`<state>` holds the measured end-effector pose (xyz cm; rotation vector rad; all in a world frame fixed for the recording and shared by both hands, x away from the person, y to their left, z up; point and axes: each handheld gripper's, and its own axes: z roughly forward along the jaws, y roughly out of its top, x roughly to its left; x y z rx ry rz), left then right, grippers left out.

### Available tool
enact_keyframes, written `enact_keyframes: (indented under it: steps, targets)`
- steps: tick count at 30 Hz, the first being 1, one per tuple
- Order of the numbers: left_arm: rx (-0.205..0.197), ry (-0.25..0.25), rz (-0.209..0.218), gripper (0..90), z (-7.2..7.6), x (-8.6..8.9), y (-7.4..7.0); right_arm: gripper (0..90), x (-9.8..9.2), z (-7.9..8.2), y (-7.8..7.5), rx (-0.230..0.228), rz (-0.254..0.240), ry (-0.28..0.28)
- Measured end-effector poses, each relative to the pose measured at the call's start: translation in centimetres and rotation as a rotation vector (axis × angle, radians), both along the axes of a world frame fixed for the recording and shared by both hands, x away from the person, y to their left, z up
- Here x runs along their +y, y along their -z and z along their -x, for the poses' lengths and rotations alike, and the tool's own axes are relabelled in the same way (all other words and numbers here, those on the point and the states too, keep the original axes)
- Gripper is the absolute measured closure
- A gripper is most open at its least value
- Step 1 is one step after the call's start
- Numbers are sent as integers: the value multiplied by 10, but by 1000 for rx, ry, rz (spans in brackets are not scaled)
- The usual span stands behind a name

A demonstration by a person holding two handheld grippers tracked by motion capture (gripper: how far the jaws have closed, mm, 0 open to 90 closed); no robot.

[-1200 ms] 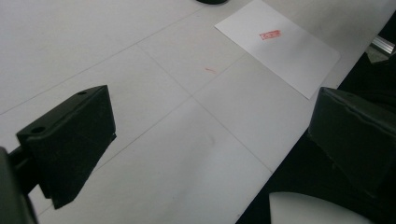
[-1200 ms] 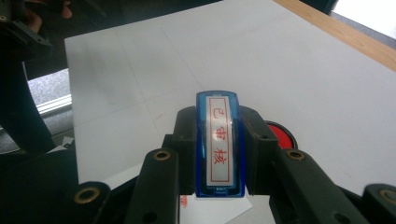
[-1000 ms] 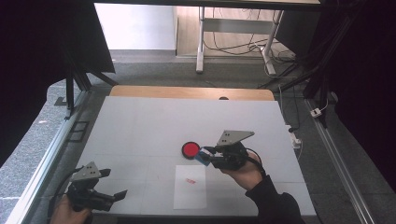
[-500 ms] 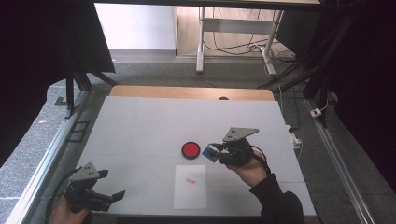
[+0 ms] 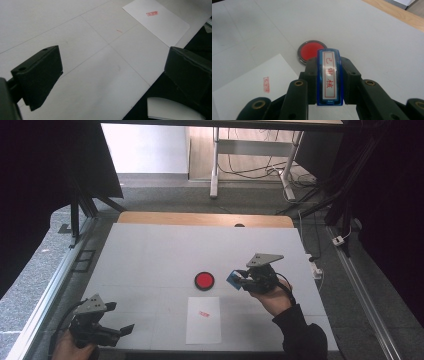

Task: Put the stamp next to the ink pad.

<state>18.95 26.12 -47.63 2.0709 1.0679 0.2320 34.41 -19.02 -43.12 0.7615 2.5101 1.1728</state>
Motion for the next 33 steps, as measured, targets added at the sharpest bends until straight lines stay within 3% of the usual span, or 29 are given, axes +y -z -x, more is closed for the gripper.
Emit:
enact_keyframes:
  steps: [19,33]
  targets:
    - [6,-2,-2,25,-1,0,0,706,-20,-20,22,11,81,112]
    - [10,-5,-5,28,-1,-1,1,706,-25,-28,36,35,112,141]
